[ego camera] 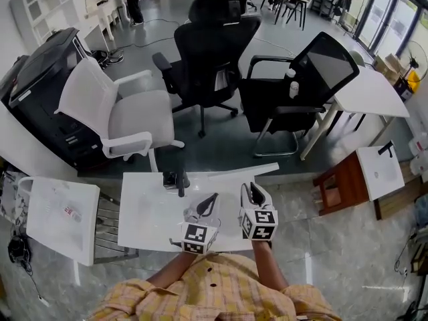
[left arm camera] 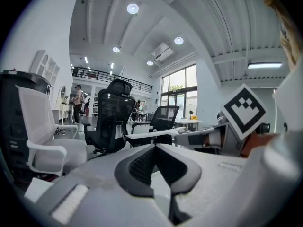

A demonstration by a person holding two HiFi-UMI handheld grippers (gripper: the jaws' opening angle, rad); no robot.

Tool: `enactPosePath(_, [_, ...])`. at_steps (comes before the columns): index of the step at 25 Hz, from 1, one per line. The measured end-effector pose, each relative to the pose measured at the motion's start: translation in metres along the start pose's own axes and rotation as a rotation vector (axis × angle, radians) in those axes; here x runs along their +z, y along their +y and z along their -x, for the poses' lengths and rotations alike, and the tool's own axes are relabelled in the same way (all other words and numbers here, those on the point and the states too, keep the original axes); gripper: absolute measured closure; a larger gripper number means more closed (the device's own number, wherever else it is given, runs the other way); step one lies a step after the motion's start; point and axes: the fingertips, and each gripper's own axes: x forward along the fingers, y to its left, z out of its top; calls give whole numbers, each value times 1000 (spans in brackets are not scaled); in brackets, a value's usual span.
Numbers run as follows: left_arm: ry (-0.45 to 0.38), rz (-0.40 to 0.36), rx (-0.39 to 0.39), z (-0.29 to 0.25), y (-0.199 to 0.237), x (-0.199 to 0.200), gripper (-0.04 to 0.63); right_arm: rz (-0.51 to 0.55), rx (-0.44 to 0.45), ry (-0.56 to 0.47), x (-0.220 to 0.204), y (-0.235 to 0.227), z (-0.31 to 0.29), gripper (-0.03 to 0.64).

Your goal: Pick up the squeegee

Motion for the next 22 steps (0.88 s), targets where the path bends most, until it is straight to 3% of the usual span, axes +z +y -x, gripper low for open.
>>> enactPosePath(22, [-36, -8, 2, -4, -5, 17, 598, -12, 0, -7, 7, -11, 4, 534])
